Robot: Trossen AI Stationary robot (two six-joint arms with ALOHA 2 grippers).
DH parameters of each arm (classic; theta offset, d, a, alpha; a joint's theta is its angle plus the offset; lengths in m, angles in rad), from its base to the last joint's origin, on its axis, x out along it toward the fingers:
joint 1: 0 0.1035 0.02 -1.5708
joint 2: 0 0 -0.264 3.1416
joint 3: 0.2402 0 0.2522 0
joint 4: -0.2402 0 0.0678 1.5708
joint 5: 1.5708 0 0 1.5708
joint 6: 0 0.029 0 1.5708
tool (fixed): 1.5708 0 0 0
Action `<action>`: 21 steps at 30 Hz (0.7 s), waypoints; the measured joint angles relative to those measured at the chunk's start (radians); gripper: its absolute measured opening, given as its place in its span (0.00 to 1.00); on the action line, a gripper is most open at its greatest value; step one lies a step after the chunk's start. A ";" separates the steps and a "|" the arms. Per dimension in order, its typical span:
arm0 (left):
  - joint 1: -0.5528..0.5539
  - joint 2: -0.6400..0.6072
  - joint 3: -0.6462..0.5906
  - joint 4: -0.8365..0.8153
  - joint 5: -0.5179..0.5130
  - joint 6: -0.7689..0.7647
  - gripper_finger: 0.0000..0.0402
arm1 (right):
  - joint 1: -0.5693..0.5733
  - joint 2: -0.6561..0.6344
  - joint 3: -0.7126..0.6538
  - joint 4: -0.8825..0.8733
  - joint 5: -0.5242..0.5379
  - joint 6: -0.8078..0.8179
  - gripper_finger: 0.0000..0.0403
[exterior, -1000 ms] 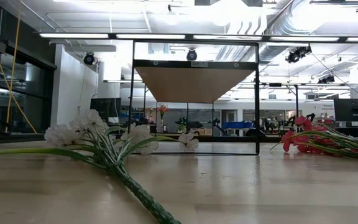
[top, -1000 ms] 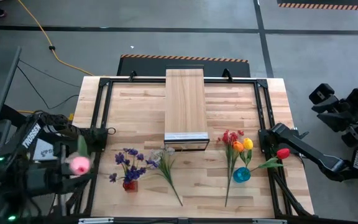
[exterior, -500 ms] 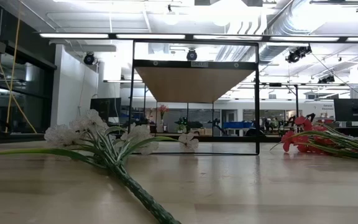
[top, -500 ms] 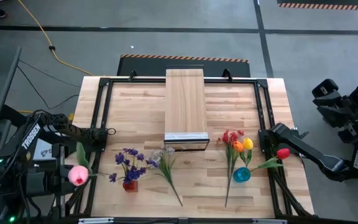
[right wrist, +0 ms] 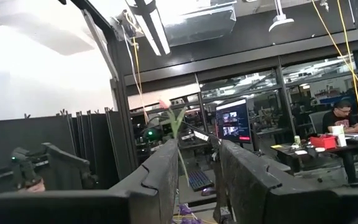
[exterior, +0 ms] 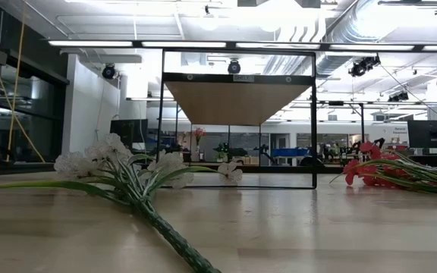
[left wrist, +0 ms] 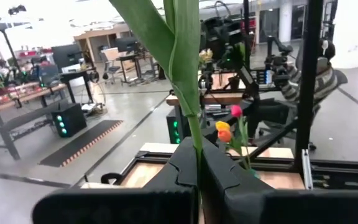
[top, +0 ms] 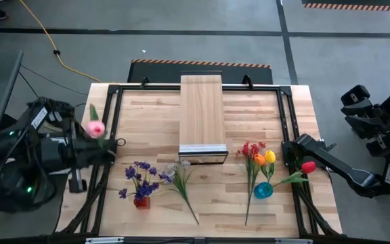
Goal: Pick and place flowers into a vace then onto a shelf
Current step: Put the pink tulip into the red vase
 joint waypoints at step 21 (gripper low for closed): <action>-0.138 -0.264 -0.478 0.001 0.012 -0.471 0.08 | 0.000 0.000 -0.093 0.001 0.064 0.007 0.28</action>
